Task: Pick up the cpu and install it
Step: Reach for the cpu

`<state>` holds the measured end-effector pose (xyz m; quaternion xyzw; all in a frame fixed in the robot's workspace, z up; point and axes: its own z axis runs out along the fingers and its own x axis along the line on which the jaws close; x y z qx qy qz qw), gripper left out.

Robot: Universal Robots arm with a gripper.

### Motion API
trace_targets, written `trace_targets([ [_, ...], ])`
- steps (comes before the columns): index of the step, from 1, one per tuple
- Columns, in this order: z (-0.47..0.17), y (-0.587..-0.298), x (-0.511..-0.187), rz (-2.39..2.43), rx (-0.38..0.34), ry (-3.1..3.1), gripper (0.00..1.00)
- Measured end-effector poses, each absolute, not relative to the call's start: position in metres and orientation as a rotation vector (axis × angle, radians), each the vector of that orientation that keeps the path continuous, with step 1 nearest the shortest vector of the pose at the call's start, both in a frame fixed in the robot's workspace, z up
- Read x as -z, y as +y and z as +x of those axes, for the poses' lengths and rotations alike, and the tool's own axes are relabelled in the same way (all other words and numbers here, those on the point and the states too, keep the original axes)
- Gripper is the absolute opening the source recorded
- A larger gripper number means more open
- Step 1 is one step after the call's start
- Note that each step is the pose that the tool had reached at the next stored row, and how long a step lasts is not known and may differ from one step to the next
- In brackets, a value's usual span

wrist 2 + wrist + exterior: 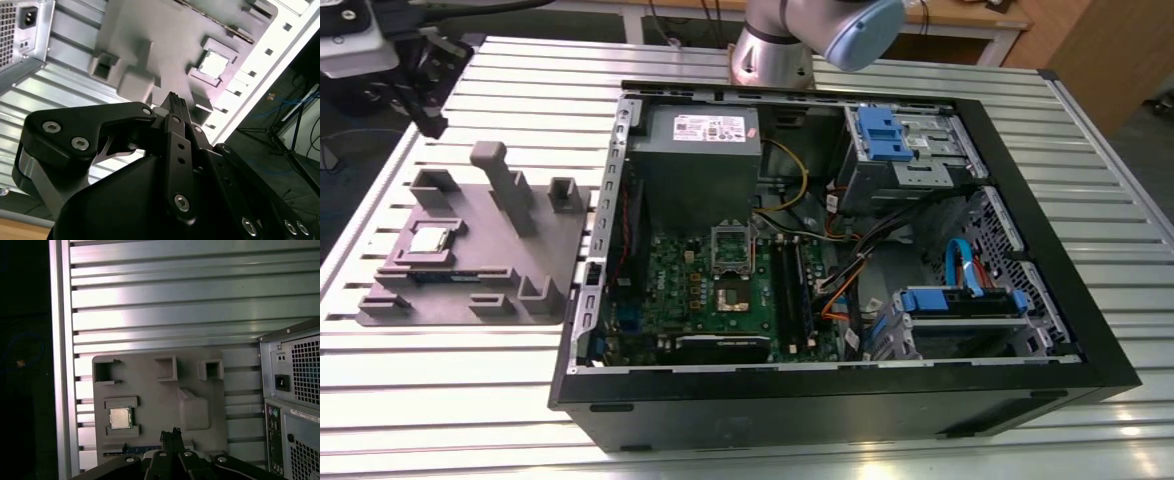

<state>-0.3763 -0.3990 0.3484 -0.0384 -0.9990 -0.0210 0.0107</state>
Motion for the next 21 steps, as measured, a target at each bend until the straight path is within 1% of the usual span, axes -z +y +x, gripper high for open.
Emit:
trace_targets([
  [15,-0.444,-0.399,-0.346,-0.12,0.065,-3.117,0.1],
  [21,-0.447,-0.399,-0.346,-0.12,0.066,-3.117,0.1],
])
